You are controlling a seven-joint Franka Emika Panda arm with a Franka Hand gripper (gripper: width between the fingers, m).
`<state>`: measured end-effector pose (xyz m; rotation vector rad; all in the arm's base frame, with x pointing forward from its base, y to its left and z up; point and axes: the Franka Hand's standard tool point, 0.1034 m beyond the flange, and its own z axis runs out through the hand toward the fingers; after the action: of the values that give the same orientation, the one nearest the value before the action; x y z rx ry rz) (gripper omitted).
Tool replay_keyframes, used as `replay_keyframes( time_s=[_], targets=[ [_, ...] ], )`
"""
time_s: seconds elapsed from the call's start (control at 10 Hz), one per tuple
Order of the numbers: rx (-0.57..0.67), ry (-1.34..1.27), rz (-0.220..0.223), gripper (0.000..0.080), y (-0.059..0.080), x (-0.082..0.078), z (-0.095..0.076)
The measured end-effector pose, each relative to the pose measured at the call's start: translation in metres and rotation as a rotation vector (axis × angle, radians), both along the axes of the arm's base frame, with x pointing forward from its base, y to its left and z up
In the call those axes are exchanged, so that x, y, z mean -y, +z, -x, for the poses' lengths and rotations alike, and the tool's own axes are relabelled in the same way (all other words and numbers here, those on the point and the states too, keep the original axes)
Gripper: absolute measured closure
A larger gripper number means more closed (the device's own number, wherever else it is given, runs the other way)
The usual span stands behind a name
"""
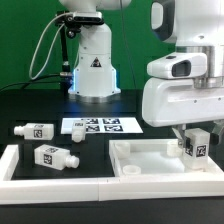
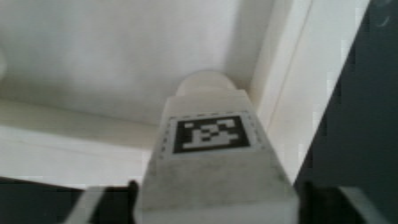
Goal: Assemble one leg
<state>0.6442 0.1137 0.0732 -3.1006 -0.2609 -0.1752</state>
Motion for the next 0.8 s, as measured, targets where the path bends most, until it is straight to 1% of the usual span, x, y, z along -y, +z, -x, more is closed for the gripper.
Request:
replay_keyframes(
  time_s=[0.1,0.3,0.4,0.6,0.8],
  targets=[
    [-0.003,-0.075,-0.008,0.0519,0.000,0.000,0.000],
    [-0.005,-0.217,-0.025,0.0514,0.000,0.001,0.000],
    [0.002,-0.397,-0.058,0.0514,-0.001,0.004,-0.001],
    [-0.007,-0.696,-0.083,0.0514,-0.001,0.005,0.000],
    [-0.040,-1.226,-0.162,0.0513,-0.003,0.010,0.002]
  ],
)
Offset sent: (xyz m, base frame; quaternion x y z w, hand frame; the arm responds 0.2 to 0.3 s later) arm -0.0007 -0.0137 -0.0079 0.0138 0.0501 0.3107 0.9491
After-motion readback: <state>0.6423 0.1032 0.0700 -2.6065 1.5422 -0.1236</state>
